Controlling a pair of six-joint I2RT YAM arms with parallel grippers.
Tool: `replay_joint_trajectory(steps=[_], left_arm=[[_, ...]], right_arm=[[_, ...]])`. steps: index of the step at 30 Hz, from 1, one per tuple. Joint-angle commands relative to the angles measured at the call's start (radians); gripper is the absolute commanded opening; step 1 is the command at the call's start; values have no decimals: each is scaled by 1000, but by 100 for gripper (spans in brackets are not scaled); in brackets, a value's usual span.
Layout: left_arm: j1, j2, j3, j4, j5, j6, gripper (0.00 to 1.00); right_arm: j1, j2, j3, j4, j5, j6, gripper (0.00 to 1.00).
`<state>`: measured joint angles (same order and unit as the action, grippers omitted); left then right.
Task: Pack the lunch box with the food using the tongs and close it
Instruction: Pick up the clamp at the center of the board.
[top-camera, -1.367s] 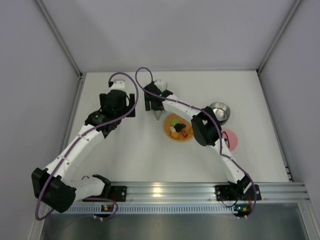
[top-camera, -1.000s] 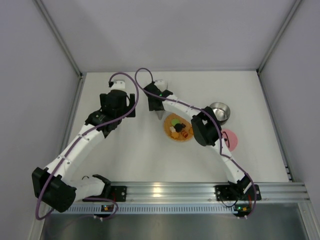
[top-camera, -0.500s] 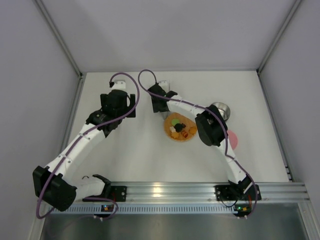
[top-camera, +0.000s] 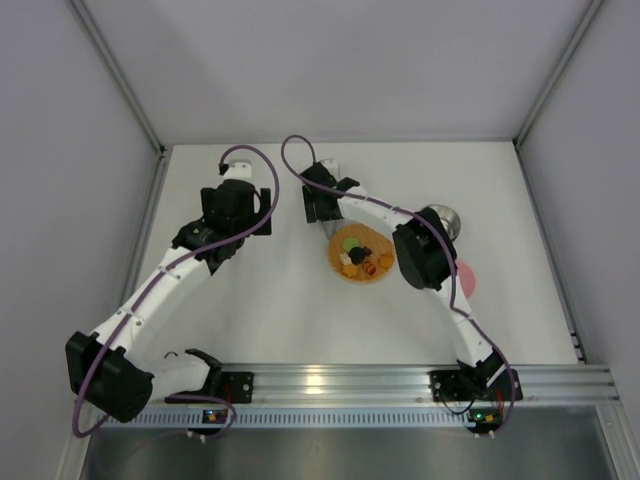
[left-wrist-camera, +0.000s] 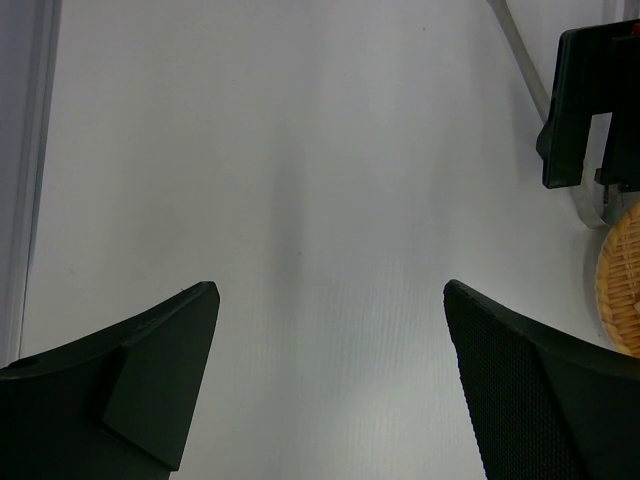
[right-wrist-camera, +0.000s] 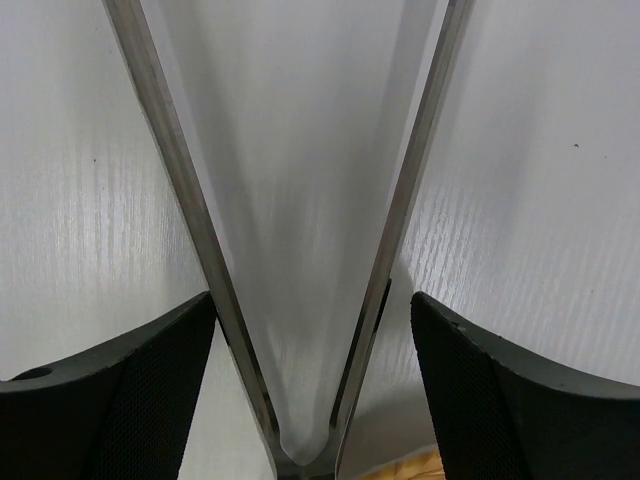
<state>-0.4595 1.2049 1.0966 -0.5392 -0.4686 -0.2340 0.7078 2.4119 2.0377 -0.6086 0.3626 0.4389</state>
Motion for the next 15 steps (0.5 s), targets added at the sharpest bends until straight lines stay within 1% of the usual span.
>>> replay_joint_trajectory(steps=[1, 9, 15], left_arm=[[4, 4, -1, 12, -8, 4, 99], [2, 7, -3, 12, -10, 5, 99], [4, 10, -3, 10, -7, 7, 99]], right_arm=[[-19, 35, 59, 9, -28, -19, 78], [-22, 82, 136, -23, -34, -51, 78], [-27, 108, 138, -37, -37, -52, 77]])
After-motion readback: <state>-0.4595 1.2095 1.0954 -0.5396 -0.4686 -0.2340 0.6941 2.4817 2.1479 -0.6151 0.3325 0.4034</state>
